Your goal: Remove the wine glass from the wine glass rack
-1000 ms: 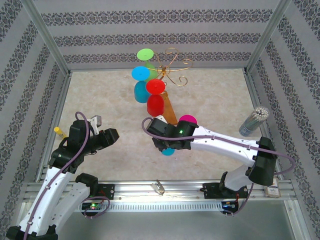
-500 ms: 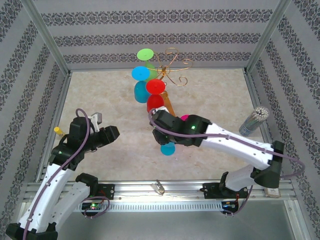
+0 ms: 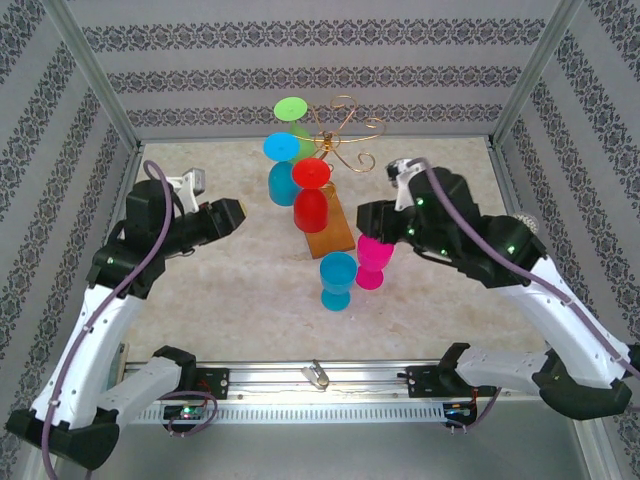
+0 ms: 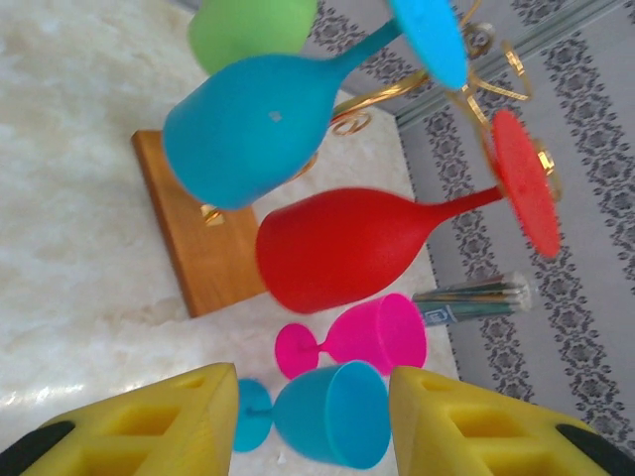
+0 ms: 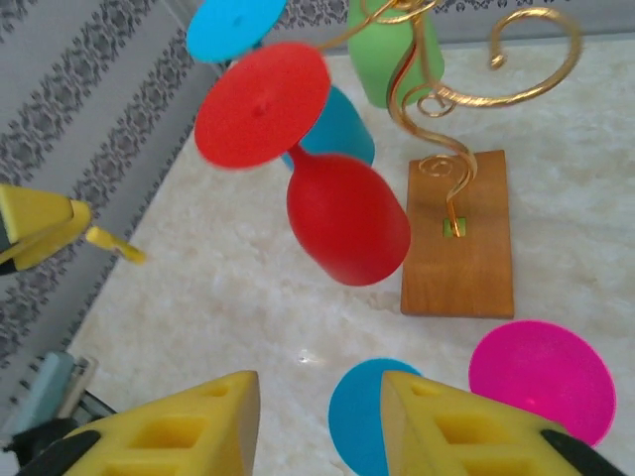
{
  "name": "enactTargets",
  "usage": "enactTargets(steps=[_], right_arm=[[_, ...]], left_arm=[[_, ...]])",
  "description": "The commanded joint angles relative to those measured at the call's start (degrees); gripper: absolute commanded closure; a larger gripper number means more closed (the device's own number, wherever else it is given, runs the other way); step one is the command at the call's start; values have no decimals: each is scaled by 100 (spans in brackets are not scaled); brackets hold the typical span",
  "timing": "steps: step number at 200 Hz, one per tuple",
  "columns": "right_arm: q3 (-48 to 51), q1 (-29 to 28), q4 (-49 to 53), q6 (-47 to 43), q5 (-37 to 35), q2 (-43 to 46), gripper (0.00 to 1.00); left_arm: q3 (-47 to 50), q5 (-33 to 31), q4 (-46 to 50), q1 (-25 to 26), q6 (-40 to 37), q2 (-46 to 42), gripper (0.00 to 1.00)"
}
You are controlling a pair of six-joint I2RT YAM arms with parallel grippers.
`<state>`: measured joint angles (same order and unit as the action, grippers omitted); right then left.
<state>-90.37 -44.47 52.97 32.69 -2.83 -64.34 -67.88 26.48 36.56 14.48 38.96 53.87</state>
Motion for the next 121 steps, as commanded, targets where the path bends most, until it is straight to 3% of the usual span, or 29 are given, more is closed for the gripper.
enactTargets(steps=[1, 48, 121], right_arm=[[-104, 640, -523, 8, 1431, -95, 61], [132, 1618, -1845, 721, 3139, -541, 51], [502, 1562, -2511, 1141, 3304, -1057, 47]], left_arm=[[-306, 269, -570, -94, 71, 231, 54], [-625, 479, -861, -180, 159, 849, 53], [-573, 574, -1087, -331, 138, 1073, 52]])
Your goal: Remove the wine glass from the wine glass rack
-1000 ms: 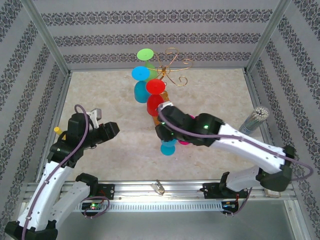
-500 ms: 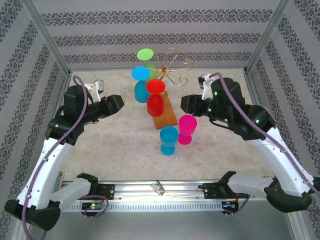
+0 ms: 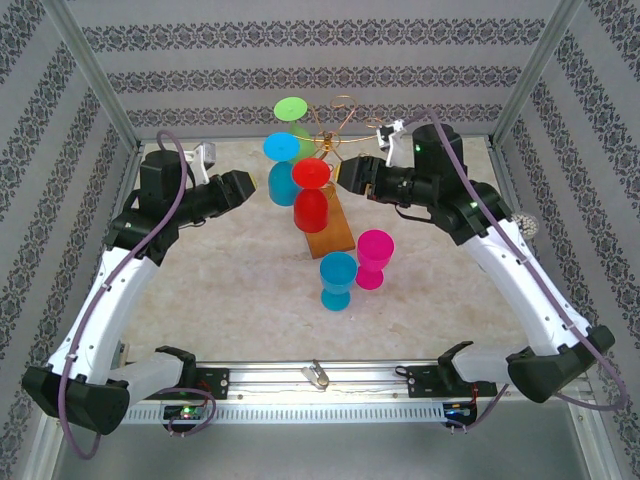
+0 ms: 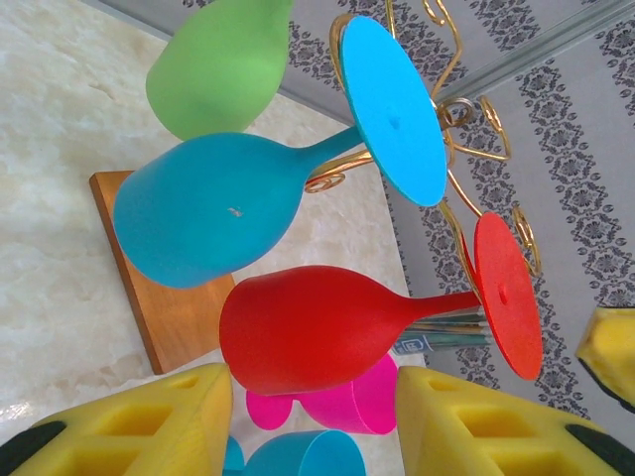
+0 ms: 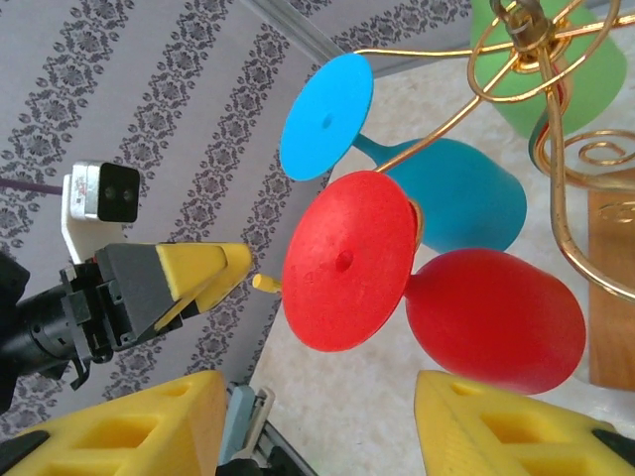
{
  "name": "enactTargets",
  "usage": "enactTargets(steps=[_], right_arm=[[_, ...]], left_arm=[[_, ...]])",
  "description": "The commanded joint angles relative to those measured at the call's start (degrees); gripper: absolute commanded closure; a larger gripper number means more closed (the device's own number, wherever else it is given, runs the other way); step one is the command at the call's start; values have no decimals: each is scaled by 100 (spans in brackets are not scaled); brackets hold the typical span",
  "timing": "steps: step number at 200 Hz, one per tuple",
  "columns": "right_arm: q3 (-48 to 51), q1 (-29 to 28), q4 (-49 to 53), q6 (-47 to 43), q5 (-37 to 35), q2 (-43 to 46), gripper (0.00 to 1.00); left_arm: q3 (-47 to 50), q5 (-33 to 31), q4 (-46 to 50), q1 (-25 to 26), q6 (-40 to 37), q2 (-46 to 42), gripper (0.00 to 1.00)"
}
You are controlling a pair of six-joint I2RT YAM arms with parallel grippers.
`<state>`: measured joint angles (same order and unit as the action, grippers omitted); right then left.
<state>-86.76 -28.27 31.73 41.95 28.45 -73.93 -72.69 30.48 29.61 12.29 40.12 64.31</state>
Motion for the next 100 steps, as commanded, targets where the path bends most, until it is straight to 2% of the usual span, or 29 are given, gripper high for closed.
enactTargets(steps=[1, 100], right_arm=[[142, -56, -386, 211, 169, -100, 47], [188, -152, -613, 383, -37, -407, 52]], left_arm=[[-86, 176, -397, -113, 26, 33, 52], [198, 553, -789, -375, 179, 119, 52]])
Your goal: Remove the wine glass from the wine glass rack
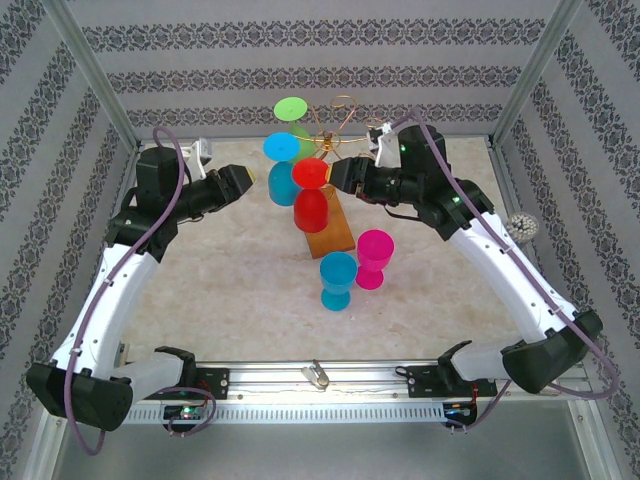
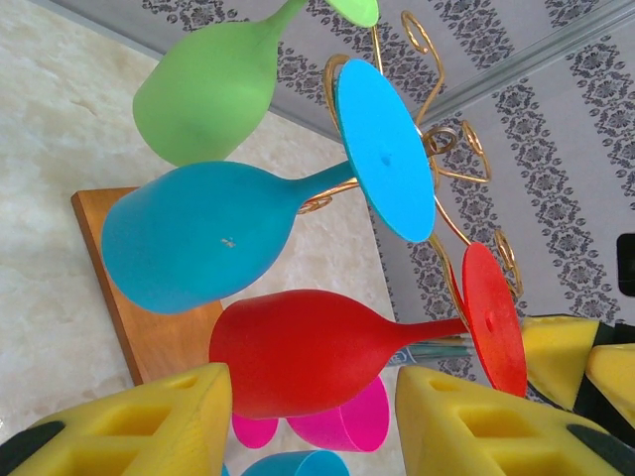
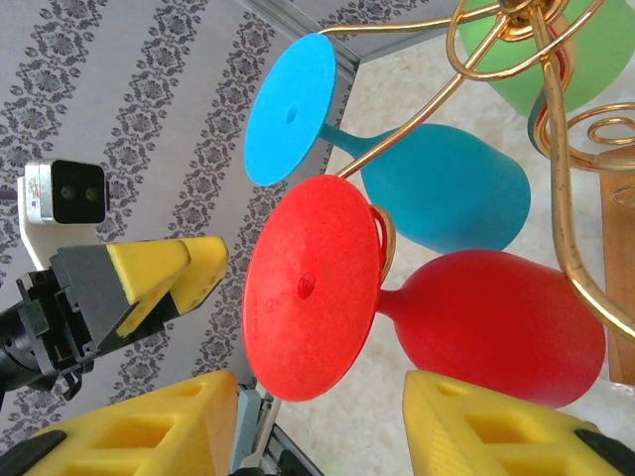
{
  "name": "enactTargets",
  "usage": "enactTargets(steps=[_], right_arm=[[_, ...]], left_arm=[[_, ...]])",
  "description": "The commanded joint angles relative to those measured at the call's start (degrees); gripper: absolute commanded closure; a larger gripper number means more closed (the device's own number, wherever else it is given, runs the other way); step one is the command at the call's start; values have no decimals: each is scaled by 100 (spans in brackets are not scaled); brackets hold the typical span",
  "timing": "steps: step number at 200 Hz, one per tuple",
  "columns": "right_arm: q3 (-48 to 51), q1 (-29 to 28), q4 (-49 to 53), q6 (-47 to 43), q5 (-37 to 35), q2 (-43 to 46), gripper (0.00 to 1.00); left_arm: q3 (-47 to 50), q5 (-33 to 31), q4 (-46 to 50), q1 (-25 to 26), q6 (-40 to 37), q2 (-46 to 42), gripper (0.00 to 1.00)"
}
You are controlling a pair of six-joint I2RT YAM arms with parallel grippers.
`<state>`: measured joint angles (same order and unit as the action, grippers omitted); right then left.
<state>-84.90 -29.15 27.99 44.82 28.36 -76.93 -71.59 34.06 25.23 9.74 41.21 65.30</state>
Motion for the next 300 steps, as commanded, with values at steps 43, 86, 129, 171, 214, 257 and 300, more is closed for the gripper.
enactTargets(steps=[43, 86, 129, 171, 214, 257, 300], right_arm=[[-136, -63, -276, 109, -23, -344, 52], [-211, -65, -425, 189, 34, -494, 55], [-237, -73, -495, 246, 57, -541, 59], [-254, -71, -522, 274, 56, -516, 61], [-272, -74, -563, 316, 82, -543, 66], [-272, -69, -566, 335, 73, -513, 75], [-264, -56, -566, 360, 91, -495, 82]], left_arm=[[143, 267, -388, -224, 68, 1, 52], [156, 361, -379, -341, 40, 5, 52], [207, 432, -404, -420, 47, 15, 52], [269, 469, -466, -464, 83, 3, 52], [277, 489, -502, -489, 124, 15, 52], [295, 490, -502, -501, 141, 1, 52], [312, 496, -528, -508, 168, -15, 52]])
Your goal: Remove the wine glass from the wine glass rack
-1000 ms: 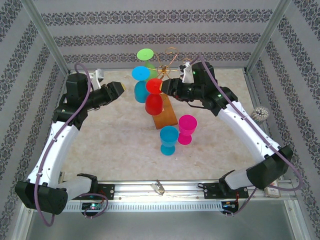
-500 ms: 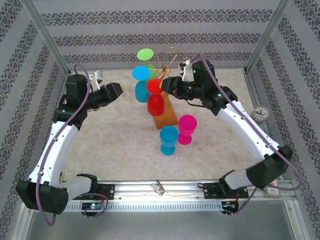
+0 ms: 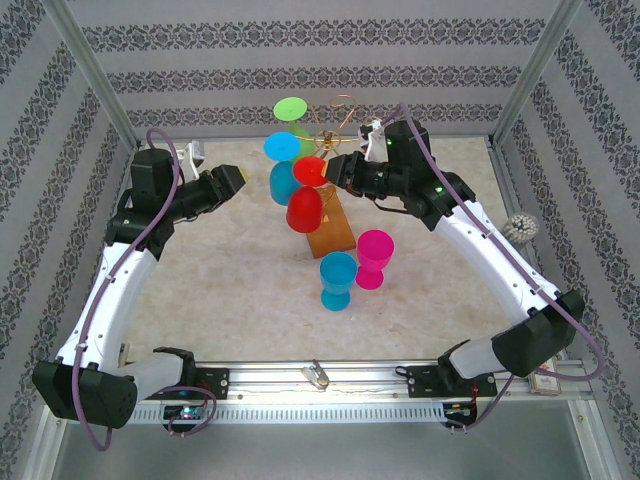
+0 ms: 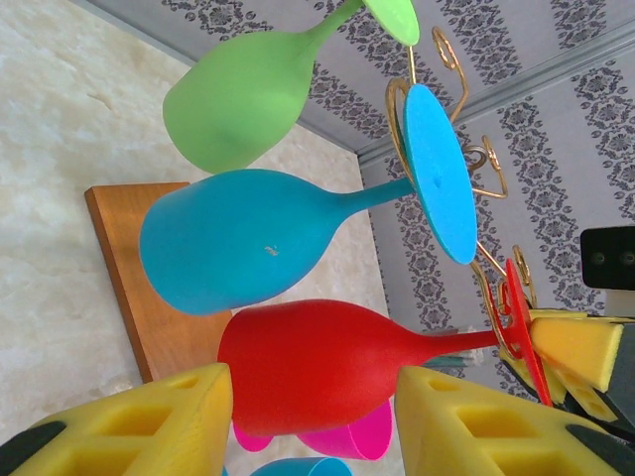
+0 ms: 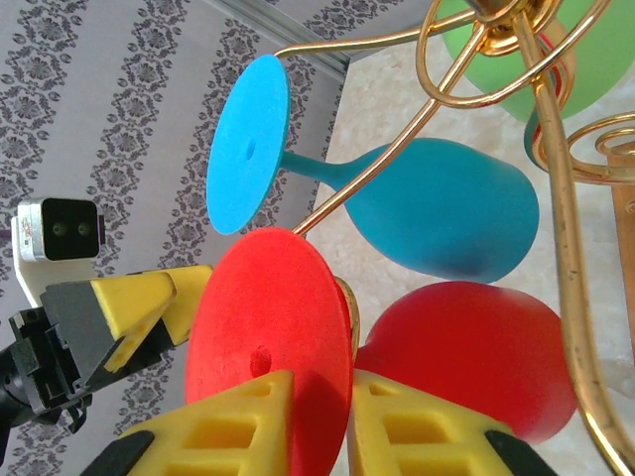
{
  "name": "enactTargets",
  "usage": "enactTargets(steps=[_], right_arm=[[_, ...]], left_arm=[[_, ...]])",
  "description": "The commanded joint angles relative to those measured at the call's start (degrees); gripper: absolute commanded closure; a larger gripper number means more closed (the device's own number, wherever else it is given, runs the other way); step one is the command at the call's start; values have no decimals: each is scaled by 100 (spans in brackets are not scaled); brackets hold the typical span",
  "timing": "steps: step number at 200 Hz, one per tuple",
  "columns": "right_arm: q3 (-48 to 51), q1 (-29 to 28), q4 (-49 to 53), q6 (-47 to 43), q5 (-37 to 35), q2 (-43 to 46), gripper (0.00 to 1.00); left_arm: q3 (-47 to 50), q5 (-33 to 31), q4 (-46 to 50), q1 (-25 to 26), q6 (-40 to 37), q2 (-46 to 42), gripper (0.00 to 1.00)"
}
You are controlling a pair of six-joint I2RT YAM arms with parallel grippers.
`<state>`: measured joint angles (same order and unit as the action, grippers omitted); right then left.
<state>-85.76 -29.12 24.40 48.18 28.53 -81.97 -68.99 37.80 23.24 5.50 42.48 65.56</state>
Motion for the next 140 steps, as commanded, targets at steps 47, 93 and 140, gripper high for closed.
enactTargets(steps=[47, 93, 140], right_arm=[[-167, -32, -252, 121, 108, 57, 87], [-128, 11, -278, 196, 144, 128, 90], [-20, 73, -375, 327, 170, 208, 93]], left_arm=[[50, 120, -338, -93, 59, -48, 52], [48, 109, -354, -93, 64, -59, 52], [53, 113, -356, -102, 65, -55, 52]])
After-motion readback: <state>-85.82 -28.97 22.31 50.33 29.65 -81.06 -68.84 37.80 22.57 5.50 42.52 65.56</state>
